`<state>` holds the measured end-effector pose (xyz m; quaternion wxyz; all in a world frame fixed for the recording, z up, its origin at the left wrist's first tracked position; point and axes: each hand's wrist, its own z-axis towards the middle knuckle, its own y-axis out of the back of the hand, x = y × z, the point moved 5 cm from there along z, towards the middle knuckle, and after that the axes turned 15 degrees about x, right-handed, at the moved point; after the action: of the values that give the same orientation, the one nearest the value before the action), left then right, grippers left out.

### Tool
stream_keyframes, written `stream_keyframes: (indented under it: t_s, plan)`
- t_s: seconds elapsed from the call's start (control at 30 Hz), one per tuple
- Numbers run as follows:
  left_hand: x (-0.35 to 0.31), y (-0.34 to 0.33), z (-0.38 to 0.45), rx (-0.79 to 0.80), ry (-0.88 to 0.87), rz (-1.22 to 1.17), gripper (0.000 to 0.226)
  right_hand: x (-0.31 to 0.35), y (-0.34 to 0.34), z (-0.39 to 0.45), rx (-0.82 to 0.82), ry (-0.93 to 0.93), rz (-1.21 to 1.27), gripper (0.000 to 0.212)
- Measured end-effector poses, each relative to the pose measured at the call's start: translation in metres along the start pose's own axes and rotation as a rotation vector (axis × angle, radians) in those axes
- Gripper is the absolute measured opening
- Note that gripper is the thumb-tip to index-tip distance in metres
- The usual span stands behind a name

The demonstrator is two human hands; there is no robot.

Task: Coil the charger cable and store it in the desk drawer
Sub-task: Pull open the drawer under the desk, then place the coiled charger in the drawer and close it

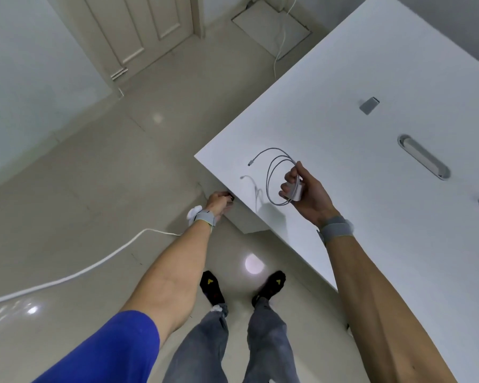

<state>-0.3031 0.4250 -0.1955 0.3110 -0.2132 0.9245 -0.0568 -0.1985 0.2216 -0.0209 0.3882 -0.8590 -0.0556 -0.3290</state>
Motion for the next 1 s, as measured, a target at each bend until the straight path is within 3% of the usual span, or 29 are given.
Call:
stream_keyframes:
  t_s: [0.17, 0.47, 0.6, 0.9, 1.0]
  plan:
    - [0.008, 0.014, -0.005, -0.010, 0.001, 0.001, 0.027, -0.014, -0.012, 0.005, 0.029, -0.028, -0.046, 0.033]
    - [0.039, 0.059, -0.051, -0.012, 0.035, 0.034, 0.012, -0.050, -0.037, 0.013, 0.090, -0.159, -0.184, 0.033]
    - [0.059, 0.081, -0.071, 0.011, 0.062, 0.064, 0.018, -0.076, -0.049, 0.024, 0.089, -0.225, -0.252, 0.035]
    - [0.108, 0.128, -0.093, -0.045, 0.085, 0.034, 0.025, -0.132, -0.061, 0.059, -0.072, -0.202, -0.608, 0.037]
    - [0.116, 0.135, -0.098, -0.060, 0.084, 0.025, 0.019, -0.143, -0.060, 0.070, -0.072, -0.174, -0.831, 0.050]
